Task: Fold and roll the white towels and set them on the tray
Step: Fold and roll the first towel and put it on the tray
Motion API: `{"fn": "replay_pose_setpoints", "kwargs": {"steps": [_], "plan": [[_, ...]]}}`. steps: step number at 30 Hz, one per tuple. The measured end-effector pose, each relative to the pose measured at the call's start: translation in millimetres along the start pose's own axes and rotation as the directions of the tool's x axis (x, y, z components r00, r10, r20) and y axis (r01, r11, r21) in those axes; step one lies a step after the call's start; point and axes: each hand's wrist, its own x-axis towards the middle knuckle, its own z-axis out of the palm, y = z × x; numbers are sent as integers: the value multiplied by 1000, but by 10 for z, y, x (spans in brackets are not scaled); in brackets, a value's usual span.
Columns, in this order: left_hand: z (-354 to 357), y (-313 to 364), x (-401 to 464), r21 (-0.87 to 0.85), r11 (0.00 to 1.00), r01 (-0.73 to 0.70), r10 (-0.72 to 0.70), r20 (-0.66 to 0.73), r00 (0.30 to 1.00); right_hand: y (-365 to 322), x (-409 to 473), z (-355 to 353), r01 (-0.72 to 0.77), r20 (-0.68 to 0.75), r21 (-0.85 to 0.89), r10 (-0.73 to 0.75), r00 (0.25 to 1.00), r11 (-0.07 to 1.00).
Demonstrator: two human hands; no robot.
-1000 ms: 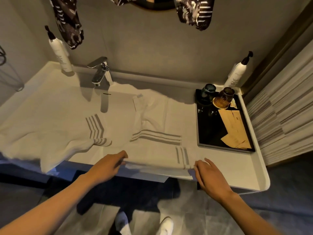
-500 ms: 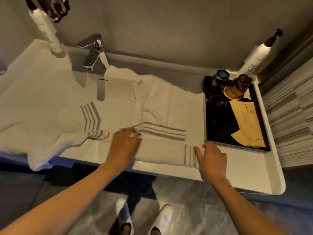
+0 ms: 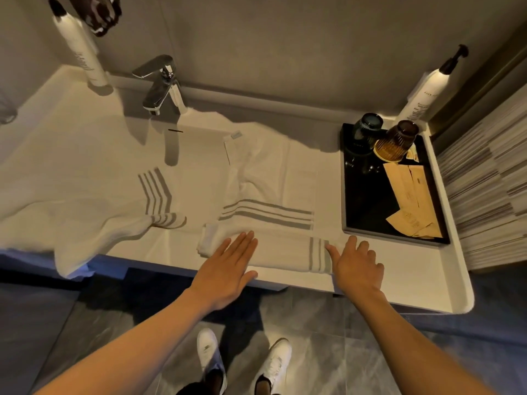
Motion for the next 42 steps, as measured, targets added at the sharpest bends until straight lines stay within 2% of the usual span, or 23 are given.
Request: {"fn": "replay_pose_setpoints", "kwargs": {"steps": [3, 6, 10, 12, 16, 19, 21, 24, 27, 29, 31, 33, 35, 36, 39, 40, 42], "plan": [[-76, 81, -17, -44, 996, 77, -76, 14, 997, -115, -41, -76, -105, 79, 232, 89, 993, 967], [-190, 204, 67, -83, 988, 133, -130, 38, 991, -202, -38, -197, -198, 154, 360, 151, 977, 912], [-266, 153, 122, -86, 989, 121, -117, 42, 992, -202, 57, -247, -354, 306, 535, 214, 928, 767], [-235, 103, 106, -82, 992, 96, -90, 65, 994, -195, 134, -284, -429, 372, 581, 243, 896, 692], [-232, 62, 98, -123, 989, 82, -72, 81, 994, -216, 262, -384, -453, 455, 576, 194, 869, 681], [-284, -86, -21, -78, 994, 81, -88, -88, 992, -210, 337, -465, -444, 400, 619, 226, 888, 648], [-237, -212, -147, -22, 993, 118, -120, -168, 978, -185, 375, -527, -427, 338, 612, 269, 902, 665], [-161, -188, -232, -52, 996, 74, -82, -187, 979, -87, 384, -598, -412, 270, 586, 312, 911, 698], [-79, 30, -124, -160, 985, -67, 41, -160, 986, 104, 277, -638, -382, 163, 530, 352, 922, 757], [-32, 119, -68, -240, 968, -75, 40, -148, 988, 136, 191, -685, -388, 157, 499, 359, 920, 775], [-27, 112, -41, -314, 948, -53, 6, -147, 989, 1, 114, -774, -384, 202, 521, 328, 923, 762], [-79, 84, -36, -436, 899, -34, -9, -95, 995, -232, 44, -860, -302, 218, 582, 214, 952, 754], [-167, 66, -14, -620, 783, 40, -43, 10, 999, -544, -112, -952, -213, 237, 625, 77, 968, 751], [-208, 68, 14, -741, 665, 94, -91, 44, 995, -701, -195, -955, -168, 249, 628, 9, 968, 759], [-308, 122, 138, -962, 162, 219, -378, 145, 915, -1163, -412, -879, -55, 250, 581, -114, 962, 812], [-333, 142, 173, -976, -8, 219, -446, 199, 872, -1311, -474, -811, -25, 243, 580, -144, 959, 814], [-387, 169, 221, -943, -287, 169, -491, 297, 819, -1546, -580, -660, 30, 218, 577, -190, 957, 816]]}}
